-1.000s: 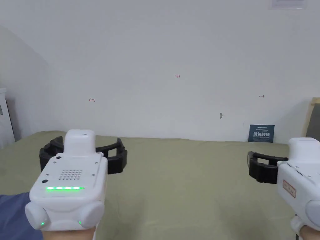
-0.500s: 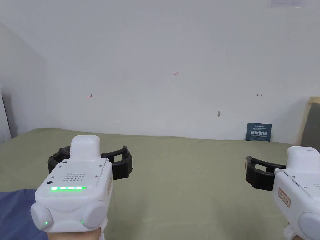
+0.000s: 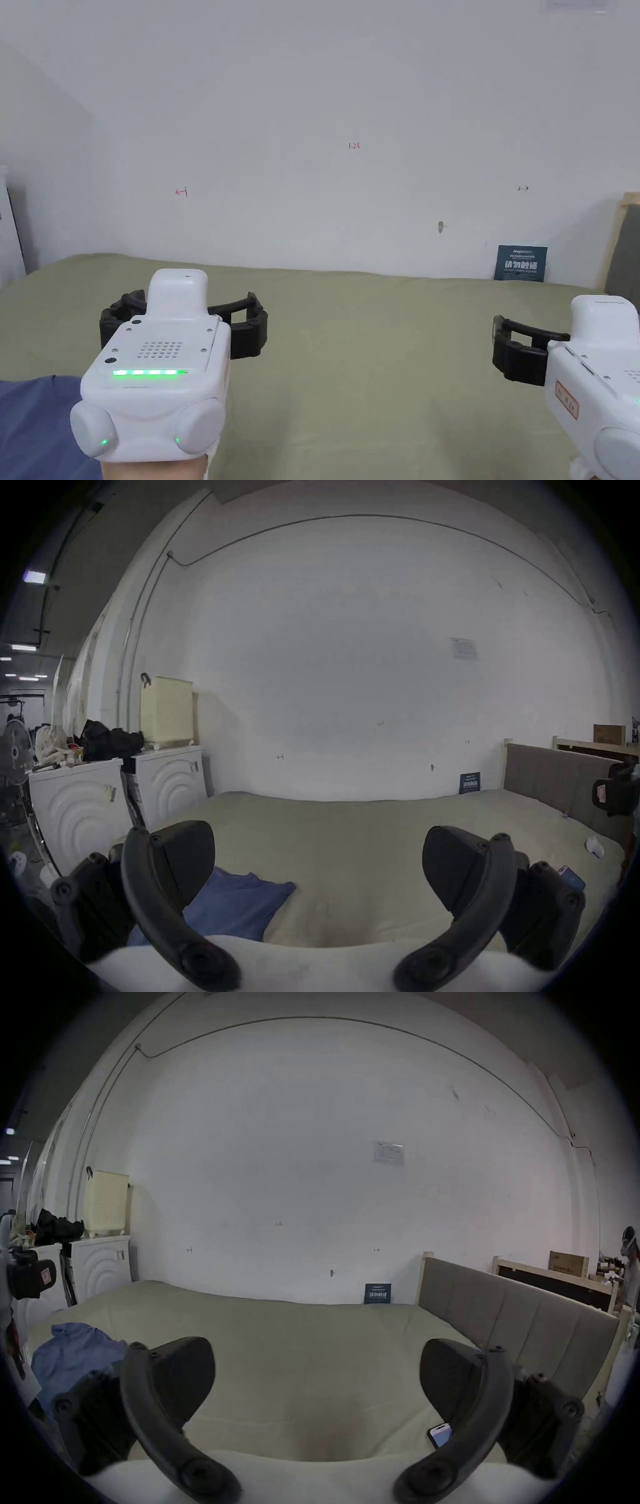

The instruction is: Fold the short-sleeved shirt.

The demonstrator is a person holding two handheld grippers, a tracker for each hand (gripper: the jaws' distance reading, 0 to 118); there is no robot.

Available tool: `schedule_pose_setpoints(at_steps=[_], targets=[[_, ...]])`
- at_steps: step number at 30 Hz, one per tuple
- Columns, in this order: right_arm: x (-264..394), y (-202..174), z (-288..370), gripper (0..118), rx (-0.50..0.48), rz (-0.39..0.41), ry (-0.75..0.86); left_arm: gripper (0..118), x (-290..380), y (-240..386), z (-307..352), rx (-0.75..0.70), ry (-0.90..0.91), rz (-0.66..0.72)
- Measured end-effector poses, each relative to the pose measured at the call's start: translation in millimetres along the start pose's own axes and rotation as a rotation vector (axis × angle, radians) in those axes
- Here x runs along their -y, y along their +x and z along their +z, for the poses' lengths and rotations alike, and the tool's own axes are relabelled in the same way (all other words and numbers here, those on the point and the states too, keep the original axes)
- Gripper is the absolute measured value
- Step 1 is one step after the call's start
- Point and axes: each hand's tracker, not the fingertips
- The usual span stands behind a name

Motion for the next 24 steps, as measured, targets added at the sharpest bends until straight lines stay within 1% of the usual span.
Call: schedule_pose_setpoints(at_steps=[1, 2, 3, 4, 5, 7, 9, 10, 11, 13, 15, 16, 19, 22, 24], targets=[[-1, 0, 2, 104, -0.005, 0.008, 0.004, 117, 0, -2, 0, 0.007, -0.008, 0.010], [-2, -1, 3, 72, -0.004, 0.021, 0.008, 96, 1, -4, 2, 0.027, 0.005, 0.028], [-1, -4, 2, 30, 0.005, 0.046, 0.007, 48, 1, -4, 2, 0.001, 0.020, 0.020], [-1, -6, 1, 0, 0.013, 0.042, -0.001, 1, 0, -4, 0, -0.040, 0.023, 0.017], [-1, -8, 3, 0, 0.019, 0.039, 0.006, 1, 0, -8, 3, -0.085, 0.044, 0.018], [0, -5, 3, 0, -0.018, 0.012, -0.005, 1, -4, -19, 8, 0.005, 0.021, 0.081], [-3, -14, 1, 0, -0.031, 0.024, -0.021, 1, -5, -22, 5, -0.009, 0.001, 0.062], [-5, -20, -1, 0, -0.052, 0.026, -0.023, 1, -6, -26, 7, -0.007, 0.001, 0.056], [-5, -27, -3, 0, -0.115, 0.021, -0.030, 1, -8, -32, 11, -0.005, 0.004, 0.054], [-9, -51, -7, 0, -0.158, 0.020, -0.031, 1, -8, -43, 17, -0.018, 0.001, 0.033], [-11, -82, -9, 0, -0.257, 0.005, -0.028, 1, -11, -67, 29, -0.054, -0.003, 0.023], [-12, -98, -10, 0, -0.291, 0.002, -0.029, 1, -12, -80, 35, -0.099, 0.000, 0.019], [-12, -152, -15, 0, -0.436, -0.015, -0.035, 1, -5, -126, 55, -0.219, -0.012, 0.002], [-12, -204, -14, 0, -0.570, 0.002, -0.044, 1, 7, -174, 81, -0.328, -0.063, -0.003], [-6, -236, -9, 0, -0.657, 0.006, -0.050, 1, 18, -203, 102, -0.409, -0.094, 0.030]])
